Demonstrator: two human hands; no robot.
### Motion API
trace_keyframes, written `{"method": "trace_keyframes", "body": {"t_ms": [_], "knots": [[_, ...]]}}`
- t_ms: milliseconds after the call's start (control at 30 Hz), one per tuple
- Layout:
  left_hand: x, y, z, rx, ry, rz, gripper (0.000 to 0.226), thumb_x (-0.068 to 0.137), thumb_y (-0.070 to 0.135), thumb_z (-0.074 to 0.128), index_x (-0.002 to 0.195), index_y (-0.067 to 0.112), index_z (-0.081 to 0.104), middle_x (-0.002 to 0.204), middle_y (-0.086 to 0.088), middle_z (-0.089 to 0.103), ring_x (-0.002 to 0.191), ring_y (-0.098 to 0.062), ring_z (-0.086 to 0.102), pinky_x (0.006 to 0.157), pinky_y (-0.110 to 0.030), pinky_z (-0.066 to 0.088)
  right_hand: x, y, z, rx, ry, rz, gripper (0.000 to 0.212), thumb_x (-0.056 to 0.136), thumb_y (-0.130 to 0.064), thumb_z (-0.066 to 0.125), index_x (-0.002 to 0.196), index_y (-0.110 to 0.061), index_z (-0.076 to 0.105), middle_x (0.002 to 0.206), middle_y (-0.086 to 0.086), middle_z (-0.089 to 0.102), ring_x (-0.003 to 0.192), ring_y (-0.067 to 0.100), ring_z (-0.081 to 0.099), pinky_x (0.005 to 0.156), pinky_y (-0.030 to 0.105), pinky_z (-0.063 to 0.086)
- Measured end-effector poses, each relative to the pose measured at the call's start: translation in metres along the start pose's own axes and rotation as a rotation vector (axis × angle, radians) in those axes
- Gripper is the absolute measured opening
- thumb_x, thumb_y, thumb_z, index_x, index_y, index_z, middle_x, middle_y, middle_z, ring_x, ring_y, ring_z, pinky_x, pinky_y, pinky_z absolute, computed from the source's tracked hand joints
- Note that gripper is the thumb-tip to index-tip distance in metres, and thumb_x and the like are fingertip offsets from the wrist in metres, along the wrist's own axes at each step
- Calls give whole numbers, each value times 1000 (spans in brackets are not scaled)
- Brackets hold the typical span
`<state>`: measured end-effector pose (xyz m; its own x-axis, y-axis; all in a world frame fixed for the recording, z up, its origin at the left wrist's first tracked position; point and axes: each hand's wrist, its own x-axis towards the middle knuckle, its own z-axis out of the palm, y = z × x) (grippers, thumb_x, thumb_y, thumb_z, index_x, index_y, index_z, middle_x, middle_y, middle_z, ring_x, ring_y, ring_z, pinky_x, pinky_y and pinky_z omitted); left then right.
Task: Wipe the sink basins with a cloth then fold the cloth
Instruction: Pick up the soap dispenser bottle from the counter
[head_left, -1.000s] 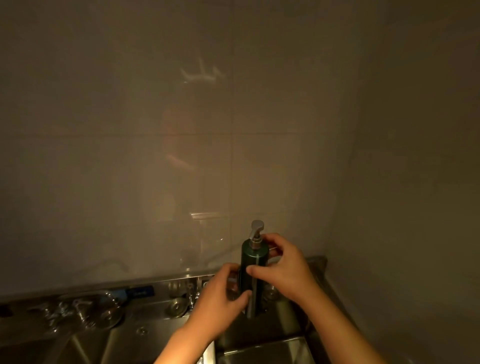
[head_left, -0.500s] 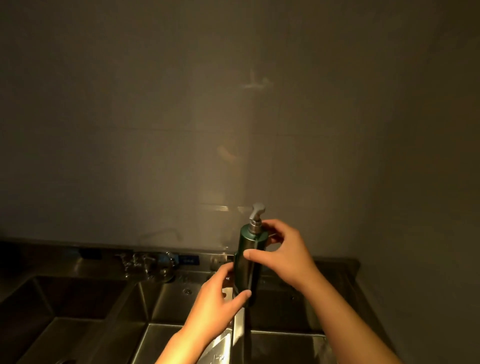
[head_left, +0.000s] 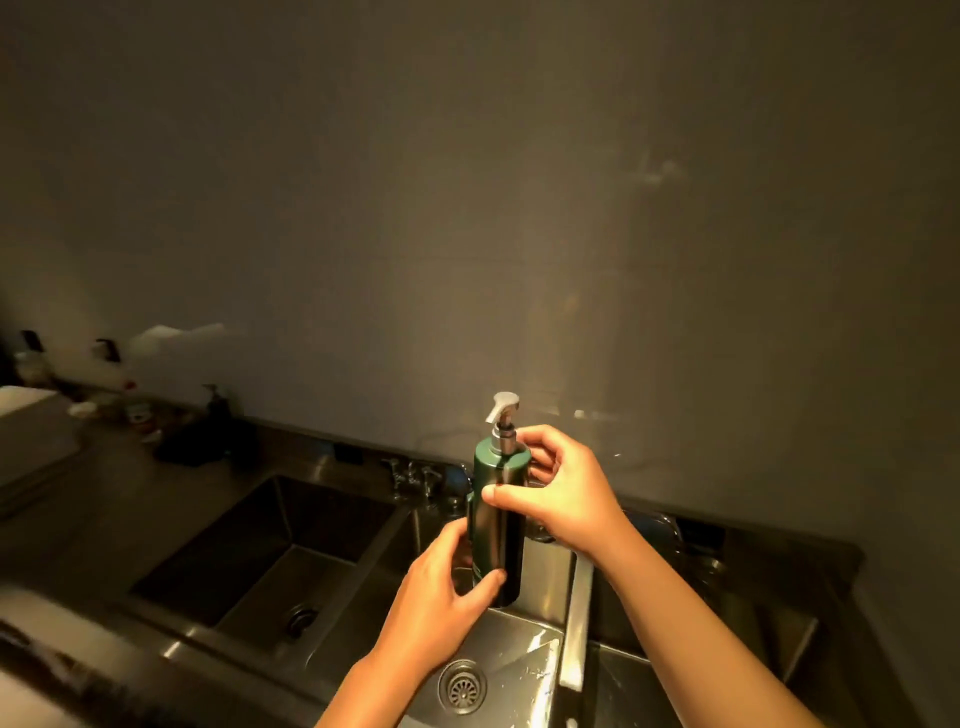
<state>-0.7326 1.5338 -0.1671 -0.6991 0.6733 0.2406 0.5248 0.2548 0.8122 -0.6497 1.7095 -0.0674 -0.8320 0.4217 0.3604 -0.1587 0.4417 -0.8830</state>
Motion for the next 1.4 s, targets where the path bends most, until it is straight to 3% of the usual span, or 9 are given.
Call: {"method": "trace_keyframes", "body": {"t_ms": [267,400,533,700,900,1067,1200,1300,1400], "knots": [[-22,-65,-104,42,117,-126,54,83,60,71,131,60,45,120,36,62,116,14,58,94,-19,49,44,-30,126,35,-169,-28,57,61,-35,94,111,-36,66,111,-19,73,106,0,69,90,21,55],[-23,-111,-175,4,156,-234,50,78,61,73,114,77,42,117,45,58,111,19,55,87,-16,45,75,-48,210,-4,-221,-73,59,61,-46,92,113,-40,64,109,-28,68,103,-9,65,80,12,52],[-23,-157,-247,-53,245,-268,54,74,56,77,112,79,46,116,40,63,114,14,60,92,-17,50,108,-68,294,-2,-248,-106,63,56,-51,92,113,-40,65,109,-22,71,102,-4,67,88,22,54],[-26,-200,-329,-102,338,-257,58,82,40,83,112,76,50,115,30,70,108,8,67,87,-14,54,142,-94,388,26,-273,-120,70,51,-53,92,114,-38,66,107,-15,71,99,1,67,84,29,57],[-31,-235,-418,-61,373,-248,51,87,46,80,113,75,46,112,50,57,104,19,60,76,-9,51,171,-124,477,110,-311,-120,70,50,-53,91,114,-36,67,103,-25,71,94,-8,66,70,10,48],[-25,-255,-469,10,380,-214,56,88,42,79,110,80,43,110,59,50,105,28,51,74,4,42,198,-136,528,157,-322,-133,69,52,-46,93,114,-33,67,101,-33,68,93,-12,65,67,2,47],[-11,-277,-491,23,379,-222,49,88,46,78,114,69,44,109,58,51,105,28,51,74,3,43,223,-130,554,159,-323,-131,66,52,-47,93,112,-35,68,102,-30,69,94,-10,66,68,5,49],[3,-297,-498,1,393,-239,48,88,45,78,114,68,45,108,45,60,106,26,53,77,-3,45,243,-120,571,168,-344,-119,67,51,-49,93,112,-36,67,104,-28,70,95,-6,67,73,12,52],[20,-313,-503,-2,393,-239,49,86,52,76,114,76,44,112,42,60,110,19,55,86,-14,47,264,-109,585,173,-355,-131,63,52,-49,92,108,-42,65,104,-33,68,96,-9,65,69,9,52]]}}
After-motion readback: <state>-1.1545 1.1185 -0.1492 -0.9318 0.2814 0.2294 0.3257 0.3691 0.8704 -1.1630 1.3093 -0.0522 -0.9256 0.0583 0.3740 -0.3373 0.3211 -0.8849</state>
